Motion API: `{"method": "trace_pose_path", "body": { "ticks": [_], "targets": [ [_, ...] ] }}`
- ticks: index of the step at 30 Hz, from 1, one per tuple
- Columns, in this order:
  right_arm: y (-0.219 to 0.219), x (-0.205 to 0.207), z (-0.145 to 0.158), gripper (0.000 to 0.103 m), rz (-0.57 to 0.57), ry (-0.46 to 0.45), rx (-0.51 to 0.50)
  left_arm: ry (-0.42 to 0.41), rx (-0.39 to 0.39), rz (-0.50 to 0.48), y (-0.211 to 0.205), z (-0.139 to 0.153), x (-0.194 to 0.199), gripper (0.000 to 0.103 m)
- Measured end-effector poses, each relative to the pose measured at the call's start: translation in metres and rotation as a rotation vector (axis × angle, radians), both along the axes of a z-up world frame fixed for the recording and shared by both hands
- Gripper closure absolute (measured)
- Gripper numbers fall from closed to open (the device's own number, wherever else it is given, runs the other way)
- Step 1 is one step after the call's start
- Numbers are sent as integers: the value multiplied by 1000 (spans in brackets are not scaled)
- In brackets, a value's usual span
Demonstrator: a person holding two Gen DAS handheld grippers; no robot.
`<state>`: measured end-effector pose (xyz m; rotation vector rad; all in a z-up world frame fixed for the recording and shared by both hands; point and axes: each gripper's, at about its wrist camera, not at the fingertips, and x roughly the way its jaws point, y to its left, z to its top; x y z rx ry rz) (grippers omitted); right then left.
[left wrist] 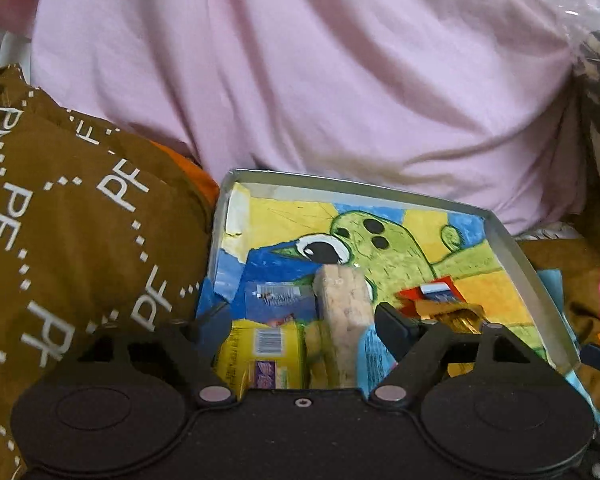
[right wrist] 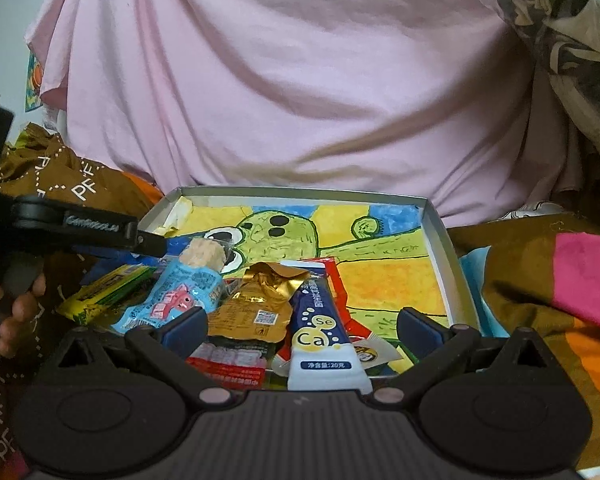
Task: Organize snacks
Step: 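Withdraw both open tools from the tray toward the cake and tangerine, then grasp the tangerine with the right tool while the left tool grasps the wrapped cake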
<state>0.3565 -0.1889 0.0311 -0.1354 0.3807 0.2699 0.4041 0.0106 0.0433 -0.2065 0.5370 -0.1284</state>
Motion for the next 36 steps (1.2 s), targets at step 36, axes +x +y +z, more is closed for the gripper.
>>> {"method": "trace_pose_path", "body": {
  "ticks": [36],
  "targets": [
    [-19, -188, -29, 0, 126, 68, 6, -15, 82, -63, -21, -24, -226, 1]
  ]
}}
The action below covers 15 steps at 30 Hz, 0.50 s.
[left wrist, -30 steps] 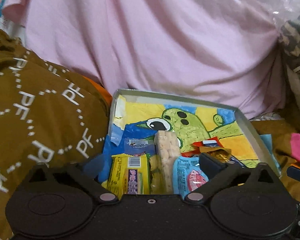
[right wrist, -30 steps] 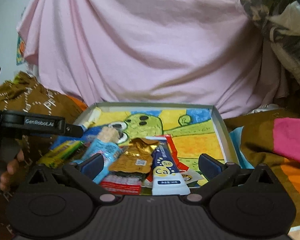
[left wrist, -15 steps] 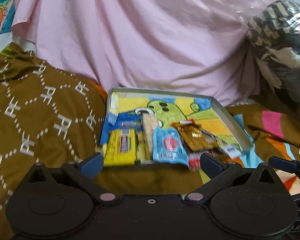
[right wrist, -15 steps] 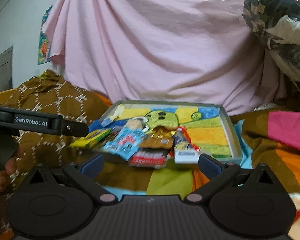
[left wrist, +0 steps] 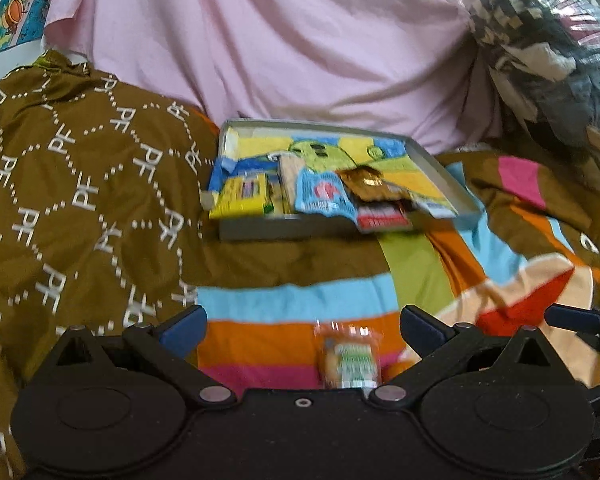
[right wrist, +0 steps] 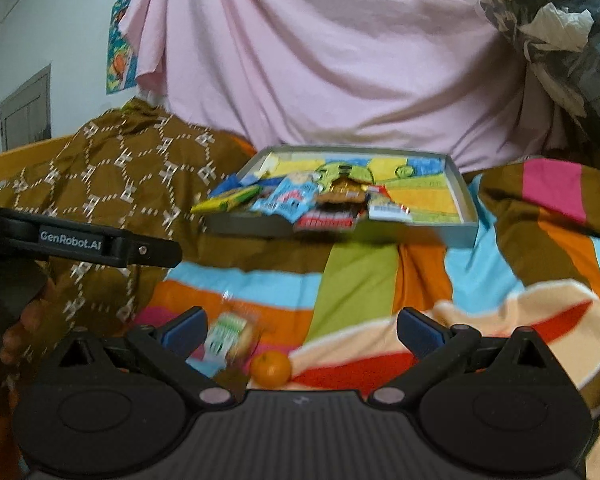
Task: Organize snacks
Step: 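Grasp the tangerine with the right tool while the left tool grasps the wrapped cake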
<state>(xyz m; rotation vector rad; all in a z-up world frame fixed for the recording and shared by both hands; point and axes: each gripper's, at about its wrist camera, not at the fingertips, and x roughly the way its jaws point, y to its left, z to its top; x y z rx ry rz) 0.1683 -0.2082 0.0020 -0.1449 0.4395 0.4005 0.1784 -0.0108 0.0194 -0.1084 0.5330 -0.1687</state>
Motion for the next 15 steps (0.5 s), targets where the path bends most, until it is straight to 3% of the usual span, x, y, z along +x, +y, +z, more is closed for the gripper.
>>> {"method": "trace_pose_path", "body": {
  "ticks": [9, 15],
  "targets": [
    [-3, -40, -15, 0, -2, 81, 5, 36, 37, -38, -6, -15, -38, 1],
    [1, -52, -26, 0, 3, 107, -23, 113, 94, -58, -7, -27, -47, 1]
  ]
}}
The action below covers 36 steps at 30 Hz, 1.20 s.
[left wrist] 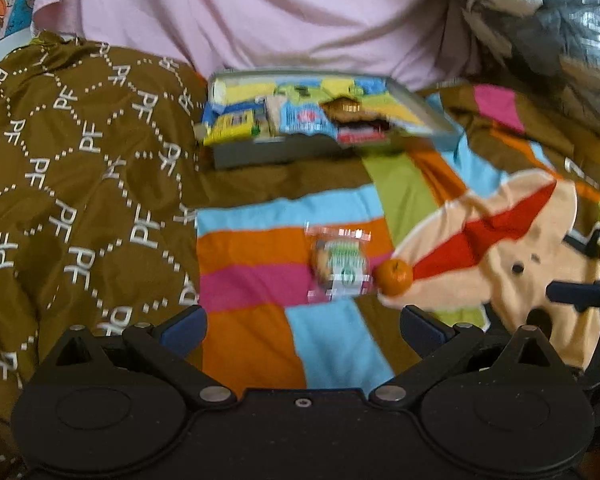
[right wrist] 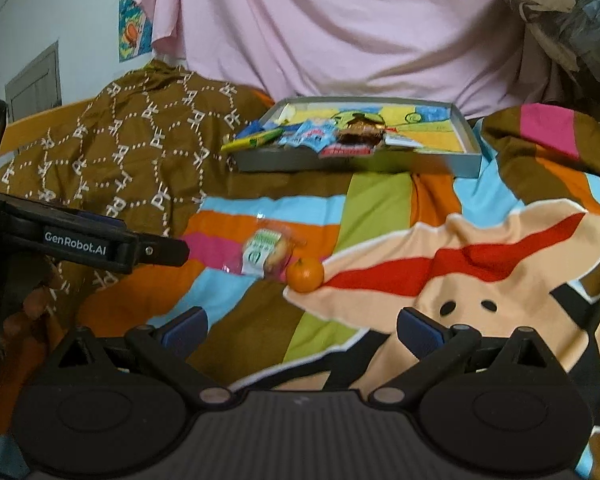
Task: Organize snacks
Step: 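Grasp the tangerine with the right tool while the left tool grasps the wrapped cake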
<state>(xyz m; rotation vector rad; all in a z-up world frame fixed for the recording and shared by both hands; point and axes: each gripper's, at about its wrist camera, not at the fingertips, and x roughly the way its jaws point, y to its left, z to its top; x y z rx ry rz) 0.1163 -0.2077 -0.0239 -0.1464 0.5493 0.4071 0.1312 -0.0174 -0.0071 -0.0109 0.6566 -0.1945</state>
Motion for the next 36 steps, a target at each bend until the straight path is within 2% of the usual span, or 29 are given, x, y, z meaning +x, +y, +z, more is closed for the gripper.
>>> {"method": "trace_pose_path", "body": {
  "ticks": [5, 9, 19, 26, 33, 36],
  "targets": [
    [0, -1, -8, 0, 2, 26, -14, 44, 17, -5, -1, -9, 2, 1],
    [-1, 1, -13, 0, -7, 52, -5, 70, -9, 2, 0, -14, 5, 1],
    [-2, 13, -12, 0, -26, 47, -7, 90, -43, 16, 4, -19, 20, 1],
    [7, 25, -12, 0, -39, 7, -113, 82, -113, 47, 7, -24, 41, 1],
    [17, 45, -14, 0, -53, -7, -197, 16, -73, 22, 1, -21, 60, 1],
    [21, 59, -16, 0, -57, 2, -227, 11, -97, 14, -1, -24, 74, 1]
  ]
}}
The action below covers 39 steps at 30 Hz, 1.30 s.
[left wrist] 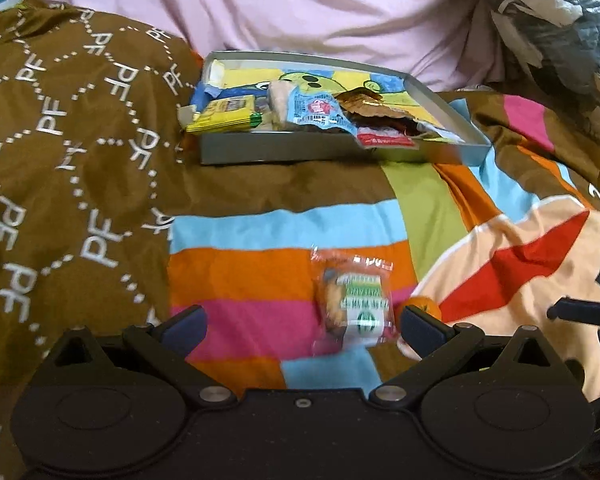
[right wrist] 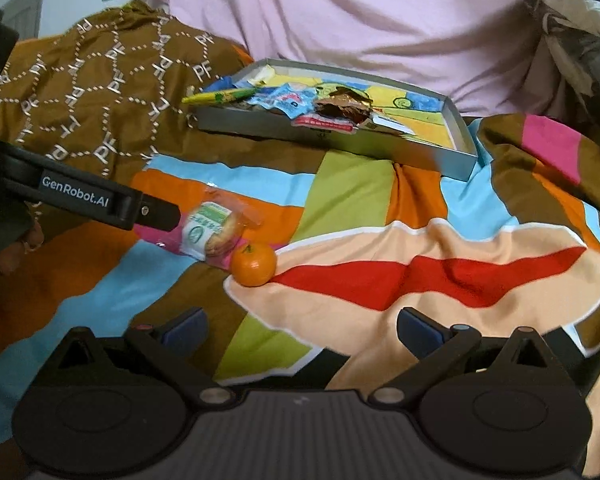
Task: Organize snacks
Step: 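Grasp the tangerine with the right tool while the left tool grasps the wrapped cake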
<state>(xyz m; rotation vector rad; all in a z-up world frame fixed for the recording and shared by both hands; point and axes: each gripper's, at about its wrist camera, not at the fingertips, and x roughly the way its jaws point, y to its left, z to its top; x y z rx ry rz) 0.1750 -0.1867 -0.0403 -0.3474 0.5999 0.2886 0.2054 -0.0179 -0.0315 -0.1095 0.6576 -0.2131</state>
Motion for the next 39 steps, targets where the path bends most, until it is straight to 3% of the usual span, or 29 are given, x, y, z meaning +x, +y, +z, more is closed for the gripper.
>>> {"method": "trace_pose_path", "body": {
  "ticks": [8, 16, 26, 30, 39],
  "targets": [
    [17, 23, -8, 4, 47, -20, -86, 10, -61, -38, -3, -10, 22, 1],
    [40, 39, -17, 19, 110, -5, -150, 14, -69, -67, -4, -14, 24, 1],
    [42, 59, -26, 41, 137, 58, -52, 28, -94, -75, -1, -18, 28, 1],
    [40, 59, -26, 60, 140, 65, -25, 27, -102, -79, 0, -19, 29, 1],
    [21, 47, -21, 62, 67, 79, 80, 25, -110, -96, 1, -20, 29, 1]
  ]
}}
